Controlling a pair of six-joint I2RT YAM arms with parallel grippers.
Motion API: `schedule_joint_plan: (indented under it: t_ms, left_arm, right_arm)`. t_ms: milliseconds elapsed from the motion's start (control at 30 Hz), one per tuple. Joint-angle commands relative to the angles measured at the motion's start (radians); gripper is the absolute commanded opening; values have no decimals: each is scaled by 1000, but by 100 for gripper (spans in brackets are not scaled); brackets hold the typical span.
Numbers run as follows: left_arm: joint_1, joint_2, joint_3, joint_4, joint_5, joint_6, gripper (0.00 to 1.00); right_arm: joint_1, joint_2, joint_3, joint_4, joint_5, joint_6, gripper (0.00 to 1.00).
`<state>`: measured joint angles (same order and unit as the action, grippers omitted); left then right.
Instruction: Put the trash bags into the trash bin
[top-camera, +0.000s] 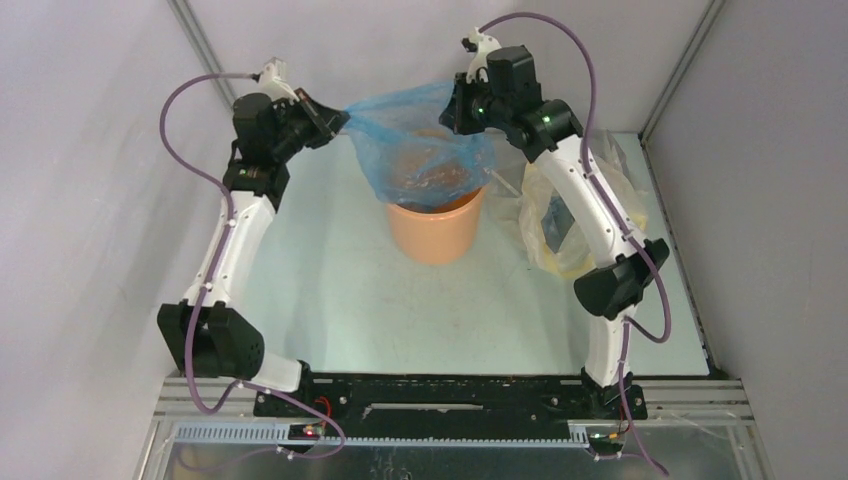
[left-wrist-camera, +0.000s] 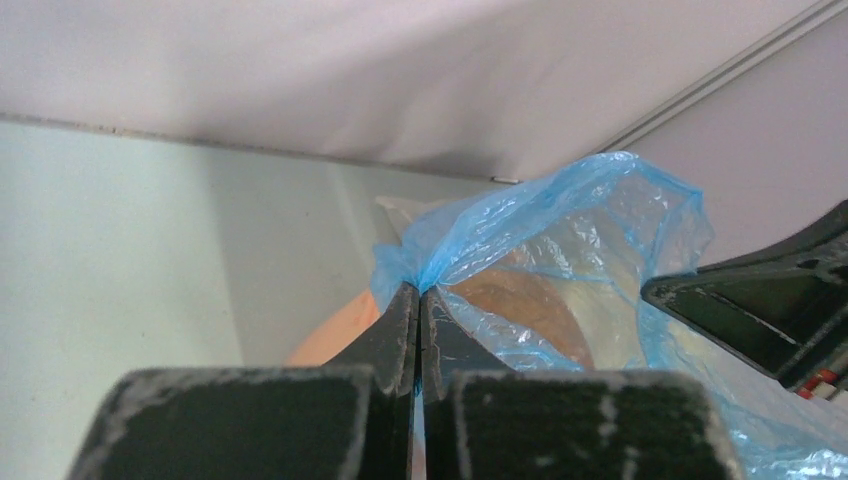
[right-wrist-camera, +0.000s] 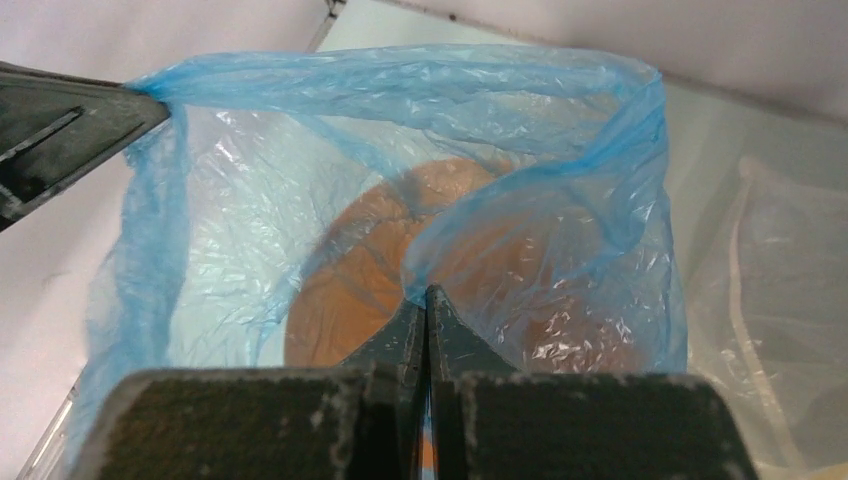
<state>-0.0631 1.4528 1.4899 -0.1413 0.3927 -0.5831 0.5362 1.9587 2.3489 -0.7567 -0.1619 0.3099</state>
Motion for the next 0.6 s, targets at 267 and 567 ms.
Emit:
schedule_joint_plan:
  t_ms: [267, 567]
  left_arm:
    - [-101, -95, -145, 137, -80, 67, 0]
    - [-124, -94, -192, 137, -62, 106, 0]
  right_arm:
    - [-29, 93, -49, 39, -197, 27, 0]
    - [76, 180, -9, 58, -200, 21, 0]
